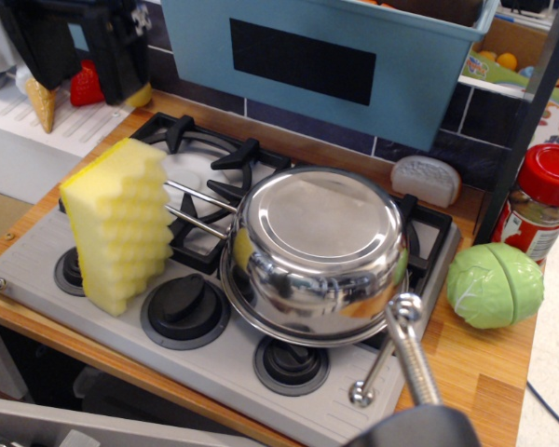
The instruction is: Wipe pot with sponge
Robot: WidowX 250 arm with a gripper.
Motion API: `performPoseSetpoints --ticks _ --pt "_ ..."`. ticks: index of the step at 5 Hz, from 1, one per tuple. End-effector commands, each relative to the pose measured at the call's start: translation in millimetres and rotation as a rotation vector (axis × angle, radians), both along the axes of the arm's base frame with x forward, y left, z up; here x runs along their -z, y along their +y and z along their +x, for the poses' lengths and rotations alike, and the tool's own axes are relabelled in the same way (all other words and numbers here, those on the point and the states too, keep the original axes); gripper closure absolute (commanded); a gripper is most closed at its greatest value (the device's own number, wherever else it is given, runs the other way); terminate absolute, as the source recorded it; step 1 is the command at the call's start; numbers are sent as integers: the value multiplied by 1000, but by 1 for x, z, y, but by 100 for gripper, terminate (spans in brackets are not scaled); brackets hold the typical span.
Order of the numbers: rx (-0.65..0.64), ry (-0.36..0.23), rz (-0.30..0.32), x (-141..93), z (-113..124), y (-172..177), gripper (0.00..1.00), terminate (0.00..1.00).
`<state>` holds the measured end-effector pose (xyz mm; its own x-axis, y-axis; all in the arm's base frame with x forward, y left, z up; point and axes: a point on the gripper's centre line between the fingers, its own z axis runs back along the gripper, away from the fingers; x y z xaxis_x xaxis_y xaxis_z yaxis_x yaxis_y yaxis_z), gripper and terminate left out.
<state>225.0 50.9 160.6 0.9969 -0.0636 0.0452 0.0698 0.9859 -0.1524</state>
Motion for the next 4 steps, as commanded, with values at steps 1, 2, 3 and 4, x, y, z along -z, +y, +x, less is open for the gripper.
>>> performPoseSetpoints --ticks 1,2,3,4 --pt "5 6 50 24 -3 -5 0 0" --pt "24 -16 66 39 -14 -10 0 0" --pt "23 -23 88 51 -16 -9 0 0" --pt "6 -33 101 61 -17 -8 100 0"
